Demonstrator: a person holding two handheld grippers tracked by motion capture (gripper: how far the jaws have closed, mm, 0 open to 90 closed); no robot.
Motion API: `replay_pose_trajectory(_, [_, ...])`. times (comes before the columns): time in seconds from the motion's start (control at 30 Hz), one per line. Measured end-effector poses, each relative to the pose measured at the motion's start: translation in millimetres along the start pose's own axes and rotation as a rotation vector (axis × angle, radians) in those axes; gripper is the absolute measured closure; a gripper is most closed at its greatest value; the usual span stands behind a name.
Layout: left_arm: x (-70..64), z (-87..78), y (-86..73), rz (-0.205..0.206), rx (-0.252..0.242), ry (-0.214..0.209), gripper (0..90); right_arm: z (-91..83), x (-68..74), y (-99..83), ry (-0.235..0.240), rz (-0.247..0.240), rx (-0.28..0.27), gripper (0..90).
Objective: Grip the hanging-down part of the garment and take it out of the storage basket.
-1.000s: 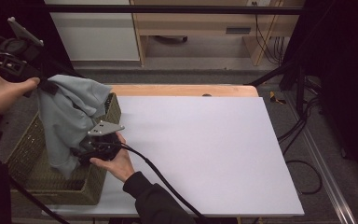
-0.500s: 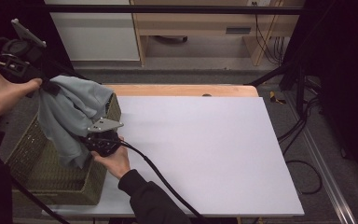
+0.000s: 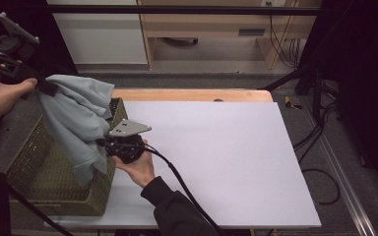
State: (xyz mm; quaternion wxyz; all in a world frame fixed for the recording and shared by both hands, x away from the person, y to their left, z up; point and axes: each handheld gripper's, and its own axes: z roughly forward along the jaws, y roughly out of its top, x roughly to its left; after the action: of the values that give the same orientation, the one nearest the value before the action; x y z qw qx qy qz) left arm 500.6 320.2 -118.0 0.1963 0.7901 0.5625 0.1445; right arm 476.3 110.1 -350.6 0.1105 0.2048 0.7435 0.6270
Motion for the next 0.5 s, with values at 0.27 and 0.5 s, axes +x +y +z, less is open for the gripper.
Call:
replay_pose_trajectory(0.27, [-5.7,1.8,1.5,0.009,-0.004,-0.003,85.4,-38.2,-4.7,17.1,-0.037,-0.035,-0.037,86.4])
replay_pose_trajectory(0.5, [-7.3,5.8,1.8,0.018,-0.001,-0.023,85.4,-69.2,-7.5,36.3,-0.07,-0.062,-0.068,86.6])
